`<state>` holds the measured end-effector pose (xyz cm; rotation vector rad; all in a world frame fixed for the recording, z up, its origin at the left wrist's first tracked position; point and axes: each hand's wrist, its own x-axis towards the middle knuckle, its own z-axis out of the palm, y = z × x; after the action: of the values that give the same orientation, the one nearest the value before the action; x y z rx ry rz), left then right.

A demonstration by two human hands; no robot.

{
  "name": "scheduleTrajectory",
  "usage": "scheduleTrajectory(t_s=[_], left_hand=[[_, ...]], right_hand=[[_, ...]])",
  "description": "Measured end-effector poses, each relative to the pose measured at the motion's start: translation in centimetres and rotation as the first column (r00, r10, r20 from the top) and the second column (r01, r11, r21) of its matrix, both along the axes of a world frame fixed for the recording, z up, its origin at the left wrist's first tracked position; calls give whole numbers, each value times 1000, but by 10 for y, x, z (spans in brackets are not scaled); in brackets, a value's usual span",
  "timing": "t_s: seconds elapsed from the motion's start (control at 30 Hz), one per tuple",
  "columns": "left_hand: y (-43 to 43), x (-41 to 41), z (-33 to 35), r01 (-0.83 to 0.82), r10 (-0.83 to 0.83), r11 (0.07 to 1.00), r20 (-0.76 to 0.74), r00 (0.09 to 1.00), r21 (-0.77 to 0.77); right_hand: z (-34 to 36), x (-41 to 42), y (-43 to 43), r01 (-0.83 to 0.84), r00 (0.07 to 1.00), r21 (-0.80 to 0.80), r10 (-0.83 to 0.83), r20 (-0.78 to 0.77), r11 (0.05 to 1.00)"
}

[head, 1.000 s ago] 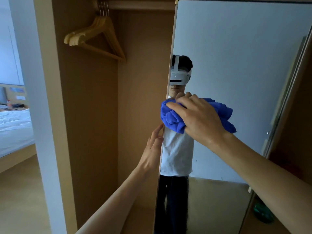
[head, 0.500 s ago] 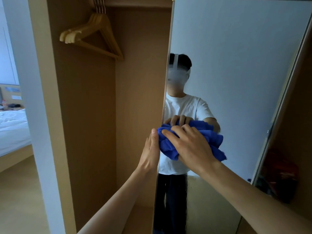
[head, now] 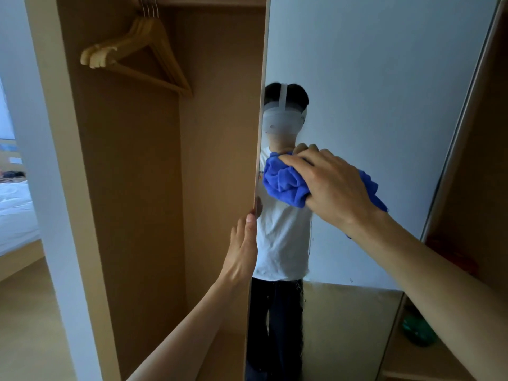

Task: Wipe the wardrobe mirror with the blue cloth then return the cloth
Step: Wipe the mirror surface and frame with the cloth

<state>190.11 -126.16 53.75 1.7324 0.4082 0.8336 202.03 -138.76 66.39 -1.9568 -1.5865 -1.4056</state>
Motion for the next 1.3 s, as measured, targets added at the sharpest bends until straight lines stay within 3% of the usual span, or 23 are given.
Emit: scheduleTrajectory(t_s=[0.13, 0.4, 0.63, 1.0, 1.3], left_hand=[[-6, 1, 2, -22, 22, 1000, 4, 1000, -8], [-10, 2, -4, -62, 60, 998, 47, 997, 26], [-22, 5, -1, -89, 88, 994, 19, 996, 61], [-46, 11, 10, -200, 198, 972, 31, 980, 119], [-47, 22, -14, -299, 302, 946, -9, 953, 129]], right_hand=[[-16, 5, 2, 10, 999, -55, -8, 37, 998], [-71, 9, -6, -16, 998, -229, 3, -57, 973], [-62, 11, -11, -51, 996, -224, 34, -77, 973], [11, 25, -44, -18, 996, -71, 11, -90, 997], [-19, 38, -47, -24, 999, -148, 28, 28, 989]])
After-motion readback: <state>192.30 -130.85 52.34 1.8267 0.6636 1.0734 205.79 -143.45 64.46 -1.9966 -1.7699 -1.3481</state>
